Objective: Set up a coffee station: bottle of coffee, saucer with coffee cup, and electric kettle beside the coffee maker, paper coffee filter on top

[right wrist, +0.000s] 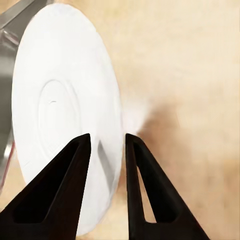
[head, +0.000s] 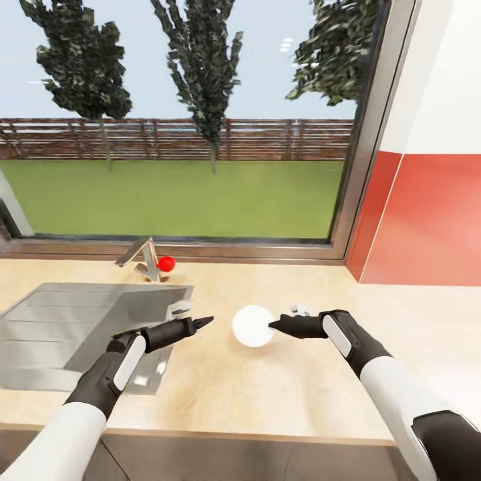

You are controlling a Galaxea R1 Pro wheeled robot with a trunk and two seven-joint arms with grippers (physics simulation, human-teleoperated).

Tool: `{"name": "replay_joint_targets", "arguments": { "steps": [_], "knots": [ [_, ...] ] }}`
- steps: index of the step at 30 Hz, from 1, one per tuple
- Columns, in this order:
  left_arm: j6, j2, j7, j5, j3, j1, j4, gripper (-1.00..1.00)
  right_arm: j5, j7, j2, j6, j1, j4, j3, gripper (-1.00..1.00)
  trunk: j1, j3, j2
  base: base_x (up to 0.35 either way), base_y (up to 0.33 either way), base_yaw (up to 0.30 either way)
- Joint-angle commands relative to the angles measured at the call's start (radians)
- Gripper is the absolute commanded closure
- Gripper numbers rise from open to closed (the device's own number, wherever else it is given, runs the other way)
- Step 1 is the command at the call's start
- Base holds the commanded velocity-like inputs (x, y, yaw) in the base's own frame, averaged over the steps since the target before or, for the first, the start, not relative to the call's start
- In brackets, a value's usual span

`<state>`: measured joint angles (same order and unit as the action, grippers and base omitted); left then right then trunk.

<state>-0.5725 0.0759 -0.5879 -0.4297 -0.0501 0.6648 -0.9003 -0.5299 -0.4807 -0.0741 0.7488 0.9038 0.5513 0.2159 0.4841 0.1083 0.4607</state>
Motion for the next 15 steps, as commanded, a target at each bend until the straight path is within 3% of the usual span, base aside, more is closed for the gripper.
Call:
{"name": "replay_joint_targets", "arguments": {
  "steps": [1, 15],
  "knots": [
    [-0.007, 0.001, 0.002, -0.009, -0.002, 0.001, 0.0, -1.0, -0.001, -0.003, -0.001, 0.003, 0.001, 0.001, 0.004, 1.0, 0.0, 0.002, 0.002, -0.127, 0.309, 0.229],
    [-0.007, 0.002, 0.001, -0.009, -0.002, 0.001, 0.0, -1.0, -0.001, -0.004, -0.001, 0.003, 0.001, 0.002, 0.004, 1.0, 0.0, -0.004, 0.002, -0.189, 0.285, 0.269]
  ]
}}
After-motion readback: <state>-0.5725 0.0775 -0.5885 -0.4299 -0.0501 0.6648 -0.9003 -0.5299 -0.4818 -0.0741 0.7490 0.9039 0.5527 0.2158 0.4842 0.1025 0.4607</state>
